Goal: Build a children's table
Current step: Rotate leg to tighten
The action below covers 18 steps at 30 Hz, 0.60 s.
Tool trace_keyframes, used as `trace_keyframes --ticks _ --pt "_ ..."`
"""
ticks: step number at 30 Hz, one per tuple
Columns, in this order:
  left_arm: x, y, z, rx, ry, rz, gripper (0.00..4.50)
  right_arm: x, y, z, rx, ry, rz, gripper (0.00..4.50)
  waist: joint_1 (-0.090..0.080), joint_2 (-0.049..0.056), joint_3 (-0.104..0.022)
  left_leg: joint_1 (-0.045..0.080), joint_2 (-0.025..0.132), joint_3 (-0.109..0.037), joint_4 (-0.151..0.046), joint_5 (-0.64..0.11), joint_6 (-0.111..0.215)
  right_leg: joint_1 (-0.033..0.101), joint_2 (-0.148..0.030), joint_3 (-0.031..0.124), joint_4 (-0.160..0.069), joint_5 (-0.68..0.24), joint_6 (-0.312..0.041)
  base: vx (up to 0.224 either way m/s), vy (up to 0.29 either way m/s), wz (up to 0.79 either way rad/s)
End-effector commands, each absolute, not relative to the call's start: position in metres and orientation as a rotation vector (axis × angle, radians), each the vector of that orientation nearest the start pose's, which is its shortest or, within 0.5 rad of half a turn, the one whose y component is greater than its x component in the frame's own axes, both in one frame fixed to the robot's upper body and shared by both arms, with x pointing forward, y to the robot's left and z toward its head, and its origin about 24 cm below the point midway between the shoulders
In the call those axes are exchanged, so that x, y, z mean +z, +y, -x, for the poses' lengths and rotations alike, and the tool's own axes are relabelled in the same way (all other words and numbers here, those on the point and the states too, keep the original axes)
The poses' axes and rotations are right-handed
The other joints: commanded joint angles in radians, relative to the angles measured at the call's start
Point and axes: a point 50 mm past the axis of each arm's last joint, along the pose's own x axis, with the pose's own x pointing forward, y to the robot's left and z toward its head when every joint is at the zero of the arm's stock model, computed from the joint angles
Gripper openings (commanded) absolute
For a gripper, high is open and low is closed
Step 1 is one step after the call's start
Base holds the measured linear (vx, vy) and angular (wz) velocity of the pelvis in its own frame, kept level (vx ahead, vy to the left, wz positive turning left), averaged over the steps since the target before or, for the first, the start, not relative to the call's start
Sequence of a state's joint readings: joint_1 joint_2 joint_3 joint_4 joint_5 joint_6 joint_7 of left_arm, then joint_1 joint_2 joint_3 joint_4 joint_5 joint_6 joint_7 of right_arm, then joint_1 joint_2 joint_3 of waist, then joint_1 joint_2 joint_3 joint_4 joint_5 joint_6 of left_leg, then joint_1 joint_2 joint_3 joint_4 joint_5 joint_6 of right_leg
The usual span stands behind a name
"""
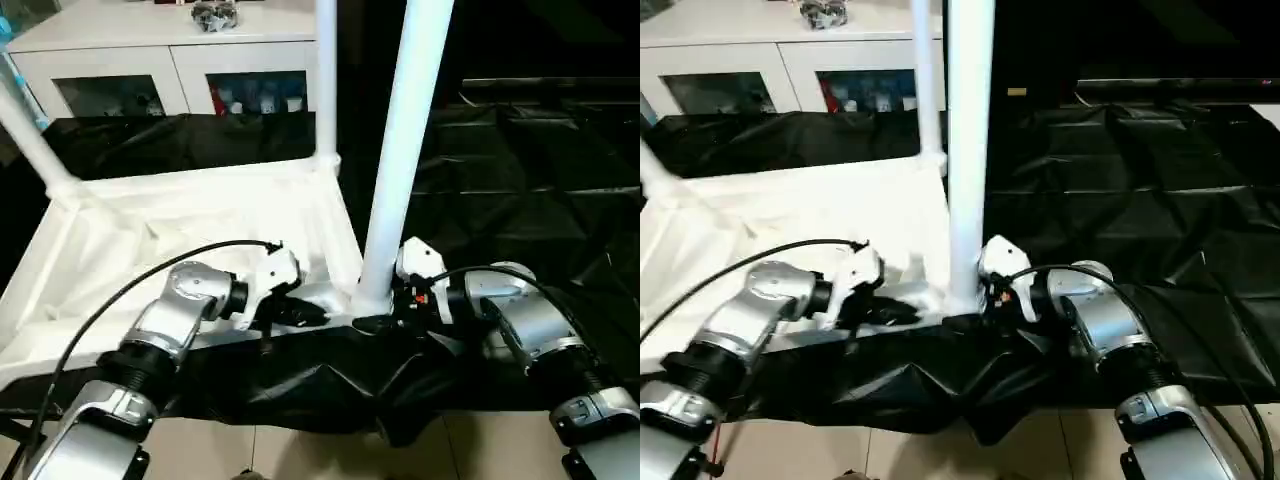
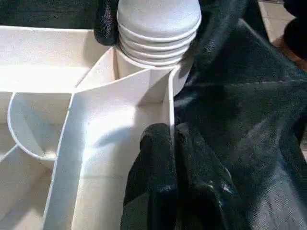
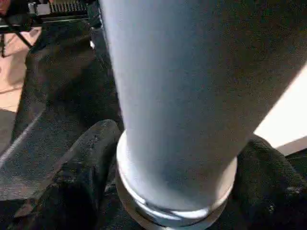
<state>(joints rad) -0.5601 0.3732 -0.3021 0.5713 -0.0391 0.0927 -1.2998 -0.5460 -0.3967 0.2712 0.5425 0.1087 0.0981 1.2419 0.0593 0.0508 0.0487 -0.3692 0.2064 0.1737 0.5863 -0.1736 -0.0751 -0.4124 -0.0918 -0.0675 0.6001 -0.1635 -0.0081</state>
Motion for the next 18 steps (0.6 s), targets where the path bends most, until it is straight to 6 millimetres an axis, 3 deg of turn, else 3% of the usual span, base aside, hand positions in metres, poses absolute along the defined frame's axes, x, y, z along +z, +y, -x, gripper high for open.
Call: trace_keyframes --ticks 1,6,10,13,14,16,17,18 --pt "0.041 0.124 -0.298 -1.521 0.49 -0.341 0.0 0.059 -0.131 -0.304 1.428 0.37 0.262 3.36 0.002 -0.014 -0.064 0.004 0.017 0.004 -0.068 -0.256 0.062 0.055 -0.037 0.034 -0.073 -0.282 -0.217 0.0 0.0 0.0" --pt "0.042 0.124 -0.3 -1.493 0.475 -0.322 0.0 0.056 -0.128 -0.301 1.424 0.379 0.245 2.85 0.003 -0.012 -0.064 0.005 0.017 0.004 -0.069 -0.261 0.053 0.054 -0.039 0.033 -0.074 -0.288 -0.22 0.0 0.0 0.0" --pt "0.042 0.122 -0.304 -1.43 0.445 -0.313 0.0 0.053 -0.125 -0.301 1.399 0.385 0.22 2.77 0.005 -0.011 -0.062 0.008 0.017 0.003 -0.07 -0.278 0.046 0.052 -0.039 0.034 -0.08 -0.322 -0.206 0.0 0.0 0.0" --pt "0.041 0.111 -0.315 -1.28 0.429 -0.262 0.0 0.043 -0.113 -0.316 1.12 0.357 0.135 2.75 -0.003 -0.009 -0.056 0.008 0.013 0.002 -0.072 -0.308 0.026 0.048 -0.04 0.033 -0.084 -0.386 -0.192 0.0 0.0 0.0" --pt "0.041 0.109 -0.315 -1.272 0.428 -0.26 0.0 0.042 -0.112 -0.317 1.098 0.356 0.13 2.75 -0.006 -0.009 -0.054 0.009 0.011 0.001 -0.074 -0.323 0.017 0.046 -0.041 0.032 -0.088 -0.419 -0.182 0.0 0.0 0.0" --pt "0.04 0.104 -0.317 -1.233 0.43 -0.258 0.0 0.038 -0.108 -0.322 1.001 0.353 0.112 2.74 -0.019 -0.012 -0.053 0.012 0.008 -0.008 -0.077 -0.36 -0.003 0.046 -0.043 0.026 -0.098 -0.52 -0.136 0.0 0.0 0.0" --pt "0.039 0.1 -0.319 -1.204 0.431 -0.26 0.0 0.036 -0.105 -0.326 0.941 0.352 0.1 2.74 -0.021 -0.012 -0.054 0.013 0.007 -0.008 -0.076 -0.365 -0.002 0.045 -0.041 0.025 -0.101 -0.529 -0.128 0.0 0.0 0.0" --pt "0.038 0.093 -0.321 -1.17 0.43 -0.254 0.0 0.033 -0.101 -0.329 0.867 0.357 0.086 2.74 -0.03 -0.005 -0.054 0.014 0.008 -0.007 -0.076 -0.369 -0.002 0.042 -0.041 0.027 -0.103 -0.514 -0.13 0.0 0.0 0.0"
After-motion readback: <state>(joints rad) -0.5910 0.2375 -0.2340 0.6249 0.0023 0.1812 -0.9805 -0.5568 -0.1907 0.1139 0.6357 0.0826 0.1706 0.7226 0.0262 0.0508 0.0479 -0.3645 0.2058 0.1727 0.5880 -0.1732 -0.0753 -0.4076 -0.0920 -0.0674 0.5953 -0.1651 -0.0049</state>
